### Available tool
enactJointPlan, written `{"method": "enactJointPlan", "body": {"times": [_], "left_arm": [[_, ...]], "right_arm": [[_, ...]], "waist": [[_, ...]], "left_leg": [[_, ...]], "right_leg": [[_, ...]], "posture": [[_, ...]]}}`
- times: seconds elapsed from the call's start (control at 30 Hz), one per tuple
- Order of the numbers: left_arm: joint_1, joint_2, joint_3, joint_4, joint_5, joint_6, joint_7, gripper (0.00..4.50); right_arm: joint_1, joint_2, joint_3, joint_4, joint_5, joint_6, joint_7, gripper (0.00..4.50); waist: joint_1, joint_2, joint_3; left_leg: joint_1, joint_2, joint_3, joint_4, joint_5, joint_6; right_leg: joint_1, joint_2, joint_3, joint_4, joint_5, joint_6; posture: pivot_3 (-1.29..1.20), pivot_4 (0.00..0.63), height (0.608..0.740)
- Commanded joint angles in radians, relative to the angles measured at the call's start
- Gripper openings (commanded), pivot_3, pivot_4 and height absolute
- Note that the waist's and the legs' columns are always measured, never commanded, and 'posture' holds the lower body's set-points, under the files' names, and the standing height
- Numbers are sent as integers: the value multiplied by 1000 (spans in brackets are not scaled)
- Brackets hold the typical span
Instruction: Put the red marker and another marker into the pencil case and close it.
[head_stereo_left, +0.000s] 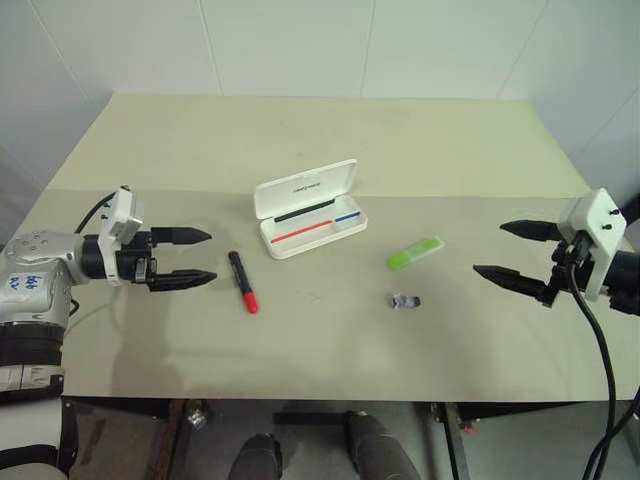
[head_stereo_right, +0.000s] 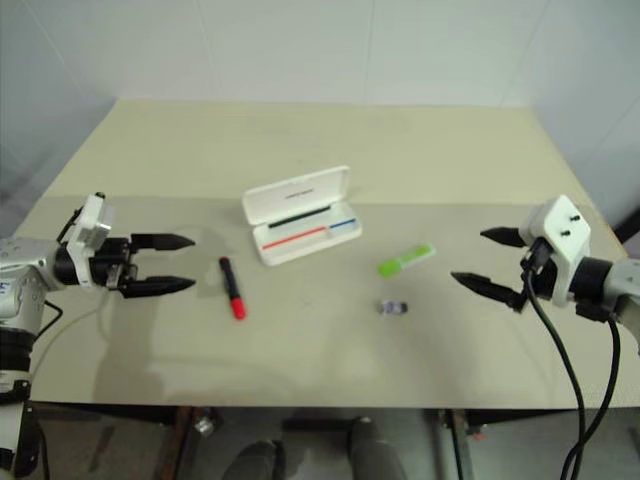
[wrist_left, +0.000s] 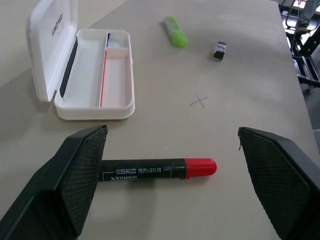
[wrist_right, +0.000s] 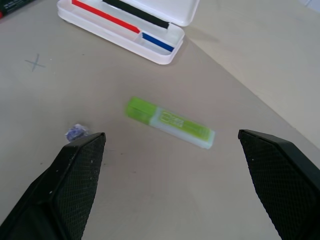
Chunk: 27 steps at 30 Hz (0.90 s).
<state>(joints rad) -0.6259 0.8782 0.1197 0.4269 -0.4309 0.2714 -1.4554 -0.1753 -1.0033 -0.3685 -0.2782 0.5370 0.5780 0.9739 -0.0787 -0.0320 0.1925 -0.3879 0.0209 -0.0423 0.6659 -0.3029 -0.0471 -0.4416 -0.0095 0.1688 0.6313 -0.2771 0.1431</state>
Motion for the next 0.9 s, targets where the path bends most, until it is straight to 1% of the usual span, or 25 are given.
{"method": "enactJointPlan", "body": {"times": [0.03,0.2,0.27,0.4,0.53,0.63,0.7,0.8,0.9], "left_arm": [[-19,-3,1,-34,-8,13,-8,4459],[-16,-27,-9,-86,-17,38,6,4459],[-24,-41,-11,-87,-10,20,11,4459],[-21,-81,-7,-155,-18,34,66,4459],[-34,-113,-33,-181,10,39,121,4459],[-61,-131,-69,-138,42,36,137,4459],[-126,-182,-143,-86,108,41,186,4459],[-188,-210,-234,-9,199,32,188,4459],[-238,-265,-270,64,226,10,186,4459]], "right_arm": [[6,26,-45,-60,28,9,-40,4500],[19,57,-40,-116,50,29,-75,4500],[17,64,-34,-133,57,32,-88,4500],[15,79,-32,-158,72,34,-107,4500],[34,84,-43,-193,96,54,-127,4500],[47,116,-31,-243,110,57,-166,4500],[110,130,-85,-296,134,61,-161,4500],[168,142,-113,-357,161,83,-188,4500],[196,161,-129,-375,161,82,-226,4500]], "waist": [[0,0,0],[1,0,0],[2,0,0],[4,0,0],[6,0,0],[8,0,0],[16,0,0],[31,0,0],[29,0,0]], "left_leg": [[0,0,0,0,0,0],[0,0,0,1,0,0],[0,0,0,1,0,0],[0,0,-1,1,0,0],[0,0,-1,1,0,0],[1,-1,-1,2,0,0],[1,-1,-1,2,0,0],[1,-3,-3,2,1,1],[2,-3,-4,3,1,1]], "right_leg": [[0,0,0,0,0,0],[0,0,0,1,0,0],[0,0,0,1,0,0],[0,0,0,2,0,0],[0,0,0,3,0,0],[1,0,0,3,0,0],[1,0,0,4,0,0],[2,0,0,3,0,0],[6,0,0,-1,1,2]], "posture": [[0,150,740],[0,150,740],[0,150,740],[0,150,740],[0,150,740],[0,150,740],[0,150,740],[0,150,740],[0,150,740]]}}
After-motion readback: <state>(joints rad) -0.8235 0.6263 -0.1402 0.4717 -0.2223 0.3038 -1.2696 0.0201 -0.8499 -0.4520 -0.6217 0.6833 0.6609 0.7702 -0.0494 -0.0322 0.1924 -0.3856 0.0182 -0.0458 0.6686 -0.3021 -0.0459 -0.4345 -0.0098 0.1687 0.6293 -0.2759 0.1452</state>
